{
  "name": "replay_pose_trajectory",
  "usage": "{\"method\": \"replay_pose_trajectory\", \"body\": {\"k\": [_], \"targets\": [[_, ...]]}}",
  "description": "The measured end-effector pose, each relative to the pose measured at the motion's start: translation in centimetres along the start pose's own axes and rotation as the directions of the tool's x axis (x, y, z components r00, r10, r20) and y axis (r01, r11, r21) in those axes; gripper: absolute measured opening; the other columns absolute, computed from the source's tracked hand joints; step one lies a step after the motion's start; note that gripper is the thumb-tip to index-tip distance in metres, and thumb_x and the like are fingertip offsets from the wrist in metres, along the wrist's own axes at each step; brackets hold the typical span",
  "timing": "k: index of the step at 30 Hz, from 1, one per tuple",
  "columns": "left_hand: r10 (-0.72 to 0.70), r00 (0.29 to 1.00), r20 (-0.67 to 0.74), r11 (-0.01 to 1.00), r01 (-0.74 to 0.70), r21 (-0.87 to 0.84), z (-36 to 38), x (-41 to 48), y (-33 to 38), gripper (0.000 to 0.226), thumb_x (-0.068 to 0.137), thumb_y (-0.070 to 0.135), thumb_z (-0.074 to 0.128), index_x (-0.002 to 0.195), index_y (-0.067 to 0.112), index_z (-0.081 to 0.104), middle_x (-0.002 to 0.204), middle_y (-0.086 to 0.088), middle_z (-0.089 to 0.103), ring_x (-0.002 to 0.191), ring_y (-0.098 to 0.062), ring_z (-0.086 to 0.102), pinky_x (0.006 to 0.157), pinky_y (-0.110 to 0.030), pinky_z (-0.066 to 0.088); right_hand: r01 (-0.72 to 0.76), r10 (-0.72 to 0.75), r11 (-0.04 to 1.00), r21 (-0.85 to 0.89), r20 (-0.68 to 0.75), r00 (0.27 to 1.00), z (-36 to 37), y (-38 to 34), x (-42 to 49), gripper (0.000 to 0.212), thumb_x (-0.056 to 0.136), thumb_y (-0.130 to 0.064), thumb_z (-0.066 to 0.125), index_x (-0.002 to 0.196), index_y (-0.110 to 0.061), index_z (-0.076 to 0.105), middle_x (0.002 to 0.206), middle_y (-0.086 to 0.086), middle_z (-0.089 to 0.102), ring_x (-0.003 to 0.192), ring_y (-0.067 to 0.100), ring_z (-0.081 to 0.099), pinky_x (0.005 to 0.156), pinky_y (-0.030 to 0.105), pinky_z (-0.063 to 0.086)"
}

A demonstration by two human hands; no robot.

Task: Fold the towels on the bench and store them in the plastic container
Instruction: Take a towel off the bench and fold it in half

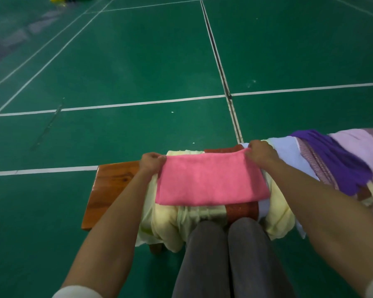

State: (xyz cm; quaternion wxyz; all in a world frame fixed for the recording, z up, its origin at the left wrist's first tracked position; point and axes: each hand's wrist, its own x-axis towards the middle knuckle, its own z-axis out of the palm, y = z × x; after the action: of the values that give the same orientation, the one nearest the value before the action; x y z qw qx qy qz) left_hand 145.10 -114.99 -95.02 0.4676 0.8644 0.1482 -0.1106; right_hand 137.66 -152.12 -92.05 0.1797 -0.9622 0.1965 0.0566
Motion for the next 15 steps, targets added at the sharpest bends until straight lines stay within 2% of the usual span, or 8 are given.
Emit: {"method": "replay_pose_trajectory", "body": {"k": [3, 5, 8, 10, 12, 15], "targets": [[-0.036, 0.998, 0.049, 0.986, 0.028, 0.166, 0.0, -0.4, 0.2, 0.040, 0.087, 0.034, 0.078, 0.116, 0.009, 0.065, 0.119, -0.012, 0.067, 0.111, -0.031, 0.064, 0.101, -0.042, 0.052, 0.122, -0.125, 0.976, -0.179, -0.009, 0.992, 0.7, -1.2, -0.6, 0.030, 0.097, -0.018, 0.051, 0.125, -0.009, 0.051, 0.125, 0.016, 0.054, 0.111, 0.037, 0.058, 0.083, 0.043, 0.051], [-0.065, 0.994, 0.087, 0.957, 0.038, 0.289, -0.1, -0.9, 0.4, 0.041, 0.089, 0.037, 0.077, 0.110, 0.004, 0.064, 0.113, -0.015, 0.069, 0.104, -0.033, 0.067, 0.094, -0.043, 0.056, 0.166, -0.182, 0.943, -0.288, -0.032, 0.983, 1.2, -2.8, -1.4, 0.036, 0.094, -0.009, 0.049, 0.130, -0.008, 0.049, 0.130, 0.016, 0.049, 0.119, 0.036, 0.050, 0.091, 0.047, 0.049], [-0.143, 0.979, 0.142, 0.963, 0.104, 0.249, -0.3, -1.8, 0.6, 0.048, 0.088, 0.039, 0.077, 0.109, -0.001, 0.059, 0.106, -0.018, 0.068, 0.093, -0.033, 0.070, 0.080, -0.043, 0.061, 0.271, -0.295, 0.889, -0.369, -0.009, 0.955, 2.0, -6.7, -3.3, 0.033, 0.091, -0.009, 0.053, 0.124, -0.008, 0.058, 0.124, 0.014, 0.055, 0.118, 0.032, 0.049, 0.098, 0.044, 0.046], [-0.168, 0.974, 0.152, 0.963, 0.129, 0.238, -0.6, -2.3, 0.5, 0.050, 0.087, 0.040, 0.078, 0.109, 0.001, 0.057, 0.106, -0.016, 0.066, 0.092, -0.031, 0.068, 0.075, -0.040, 0.059, 0.311, -0.307, 0.898, -0.311, 0.063, 0.950, 2.7, -10.0, -4.9, 0.031, 0.089, -0.011, 0.058, 0.119, -0.009, 0.064, 0.120, 0.012, 0.063, 0.113, 0.031, 0.057, 0.096, 0.042, 0.049], [-0.156, 0.977, 0.144, 0.966, 0.121, 0.227, -0.7, -2.6, 0.4, 0.050, 0.084, 0.039, 0.080, 0.108, 0.000, 0.061, 0.103, -0.015, 0.066, 0.084, -0.028, 0.063, 0.069, -0.035, 0.054, 0.338, -0.310, 0.923, -0.183, 0.167, 0.936, 3.5, -13.1, -6.7, 0.026, 0.089, -0.015, 0.061, 0.114, -0.010, 0.068, 0.116, 0.011, 0.069, 0.106, 0.031, 0.066, 0.086, 0.037, 0.052], [-0.036, 0.996, 0.086, 0.965, 0.012, 0.262, -1.0, -3.0, 1.0, 0.032, 0.085, 0.037, 0.077, 0.089, 0.007, 0.069, 0.087, -0.008, 0.066, 0.076, -0.023, 0.059, 0.059, -0.030, 0.042, 0.445, -0.426, 0.895, -0.004, 0.285, 0.859, 5.0, -17.2, -9.6, 0.024, 0.091, -0.035, 0.065, 0.105, -0.015, 0.069, 0.105, 0.007, 0.071, 0.096, 0.027, 0.068, 0.074, 0.030, 0.049]]}}
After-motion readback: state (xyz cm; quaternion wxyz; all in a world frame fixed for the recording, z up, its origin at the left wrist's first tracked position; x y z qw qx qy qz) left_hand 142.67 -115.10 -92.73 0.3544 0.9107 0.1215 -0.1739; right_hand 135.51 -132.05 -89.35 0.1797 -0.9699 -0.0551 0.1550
